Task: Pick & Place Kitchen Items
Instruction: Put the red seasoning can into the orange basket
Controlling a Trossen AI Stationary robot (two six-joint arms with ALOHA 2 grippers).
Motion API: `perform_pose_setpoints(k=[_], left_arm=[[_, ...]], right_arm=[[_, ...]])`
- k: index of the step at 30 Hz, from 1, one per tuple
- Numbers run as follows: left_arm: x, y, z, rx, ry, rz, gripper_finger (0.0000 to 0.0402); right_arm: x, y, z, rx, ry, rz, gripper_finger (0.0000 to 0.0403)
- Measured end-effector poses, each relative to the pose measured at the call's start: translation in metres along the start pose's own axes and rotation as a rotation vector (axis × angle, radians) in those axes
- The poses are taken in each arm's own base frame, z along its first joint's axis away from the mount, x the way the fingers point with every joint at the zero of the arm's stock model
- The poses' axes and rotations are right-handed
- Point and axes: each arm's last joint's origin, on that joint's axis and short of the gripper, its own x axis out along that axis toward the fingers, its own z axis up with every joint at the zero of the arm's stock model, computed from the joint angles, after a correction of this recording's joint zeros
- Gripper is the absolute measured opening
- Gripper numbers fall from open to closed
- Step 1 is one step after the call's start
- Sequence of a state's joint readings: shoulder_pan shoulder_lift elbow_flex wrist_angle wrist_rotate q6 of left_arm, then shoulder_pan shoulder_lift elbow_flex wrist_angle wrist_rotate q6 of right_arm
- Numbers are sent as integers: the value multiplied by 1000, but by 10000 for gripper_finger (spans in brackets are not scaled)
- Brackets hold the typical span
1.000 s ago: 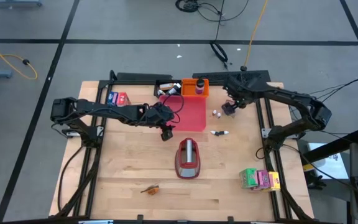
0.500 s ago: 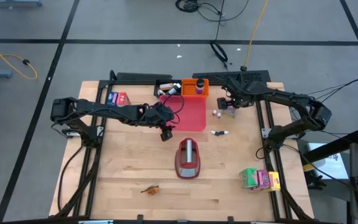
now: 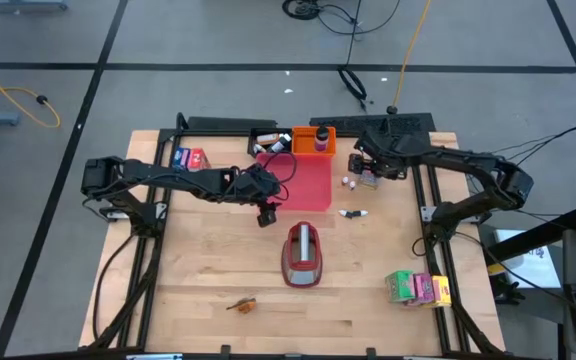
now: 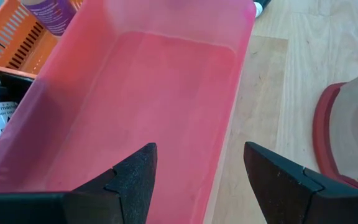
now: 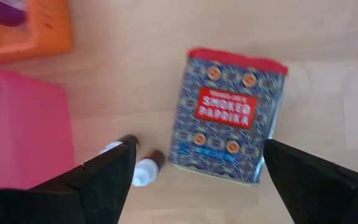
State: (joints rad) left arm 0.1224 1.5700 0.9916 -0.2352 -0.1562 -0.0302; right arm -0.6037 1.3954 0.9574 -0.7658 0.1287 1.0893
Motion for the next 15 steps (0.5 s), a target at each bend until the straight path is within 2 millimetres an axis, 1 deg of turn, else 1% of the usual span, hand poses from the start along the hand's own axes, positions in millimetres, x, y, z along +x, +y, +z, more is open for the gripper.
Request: perform_pose_setpoints(k=[5, 10, 15], left_arm=[[0, 0, 0, 19, 1, 0, 244], [0, 0, 0, 27, 2, 0, 244], [0, 0, -1, 31, 10, 1, 244]], right_arm=[[7, -5, -5, 45, 10, -20, 345], [16, -5, -6, 62, -14, 32, 345], [21, -8, -8, 81, -12, 13, 345]])
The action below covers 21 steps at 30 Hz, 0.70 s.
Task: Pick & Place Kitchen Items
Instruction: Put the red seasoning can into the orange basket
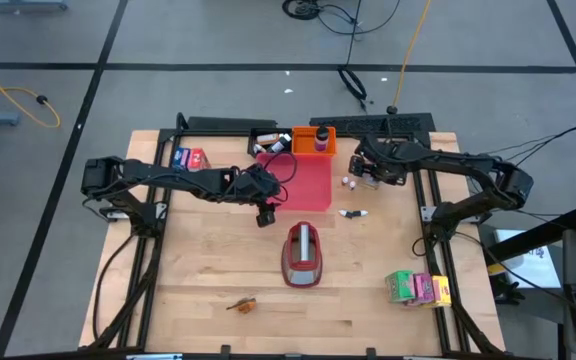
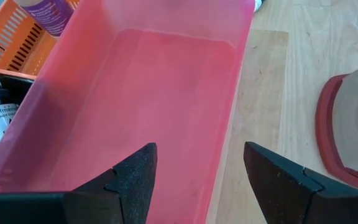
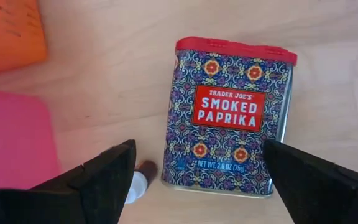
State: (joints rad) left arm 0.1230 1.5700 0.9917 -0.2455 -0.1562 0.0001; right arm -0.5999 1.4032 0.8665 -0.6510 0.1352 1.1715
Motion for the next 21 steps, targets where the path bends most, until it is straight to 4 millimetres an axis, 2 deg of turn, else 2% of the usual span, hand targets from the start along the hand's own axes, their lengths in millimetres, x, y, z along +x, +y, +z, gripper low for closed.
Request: perform_pose_setpoints(k=[7, 16, 21], left_arm=[[0, 0, 0, 3, -2, 0, 244], [0, 0, -1, 5, 8, 0, 244], [0, 0, -2, 8, 19, 0, 244]], right_arm=[[6, 4, 1, -18, -2, 27, 345], [25, 2, -3, -44, 45, -84, 345], [28, 6, -2, -42, 33, -52, 345]])
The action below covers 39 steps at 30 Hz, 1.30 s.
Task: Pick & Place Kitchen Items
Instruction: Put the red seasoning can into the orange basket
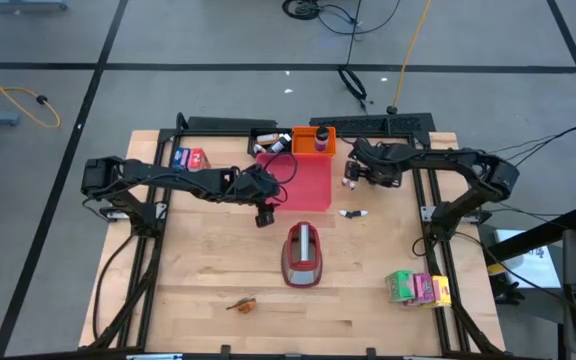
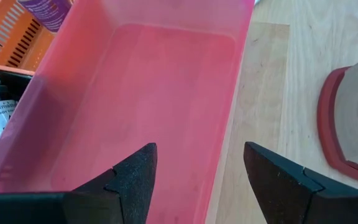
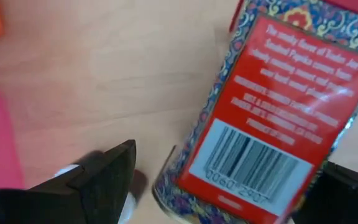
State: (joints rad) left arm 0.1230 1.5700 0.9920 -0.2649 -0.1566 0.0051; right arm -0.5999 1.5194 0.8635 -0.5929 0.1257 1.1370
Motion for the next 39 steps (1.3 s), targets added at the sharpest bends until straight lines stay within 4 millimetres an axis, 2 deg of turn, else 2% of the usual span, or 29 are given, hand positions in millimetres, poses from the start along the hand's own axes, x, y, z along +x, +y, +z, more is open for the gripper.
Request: perform_pose_setpoints(k=[18, 26, 31, 37, 39], left_arm=[[0, 0, 0, 12, 1, 0, 244], [0, 0, 0, 13, 1, 0, 244], [0, 0, 0, 13, 1, 1, 244], [0, 0, 0, 19, 1, 1, 244], [0, 0, 0, 19, 1, 1, 244]], right_arm=[[-1, -6, 13, 106, -71, -27, 345], [0, -8, 24, 150, -157, -29, 342], [0, -9, 30, 172, -171, -11, 296], [0, -9, 31, 137, -173, -10, 193], [0, -9, 31, 112, -173, -11, 175]])
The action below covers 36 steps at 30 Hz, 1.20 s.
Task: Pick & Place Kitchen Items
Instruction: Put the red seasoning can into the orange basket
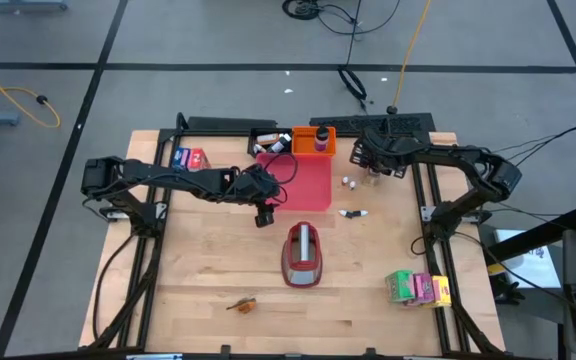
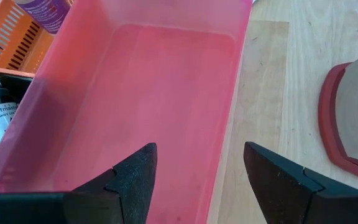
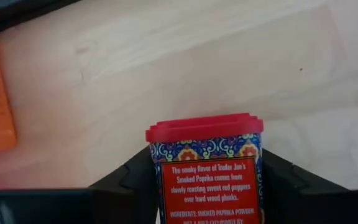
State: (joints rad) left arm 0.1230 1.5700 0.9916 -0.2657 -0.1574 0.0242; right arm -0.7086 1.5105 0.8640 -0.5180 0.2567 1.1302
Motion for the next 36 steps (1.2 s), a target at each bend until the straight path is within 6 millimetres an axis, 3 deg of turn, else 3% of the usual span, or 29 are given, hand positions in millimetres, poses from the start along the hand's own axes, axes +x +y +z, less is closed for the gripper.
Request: perform_pose_setpoints(k=[7, 15, 20, 29, 36], left_arm=[[0, 0, 0, 0, 0, 0, 244], [0, 0, 0, -2, 0, 0, 244], [0, 0, 0, -3, -4, 0, 244], [0, 0, 5, -32, -55, 0, 244], [0, 0, 6, -62, -61, 0, 244]], right_arm=[[0, 6, 3, -152, 14, 84, 175], [-8, 13, 14, -345, -124, 164, 175], [-24, 13, 20, -440, -219, 190, 175], [-61, 26, 22, -589, -412, 391, 175], [-83, 48, 14, -708, -513, 684, 175]])
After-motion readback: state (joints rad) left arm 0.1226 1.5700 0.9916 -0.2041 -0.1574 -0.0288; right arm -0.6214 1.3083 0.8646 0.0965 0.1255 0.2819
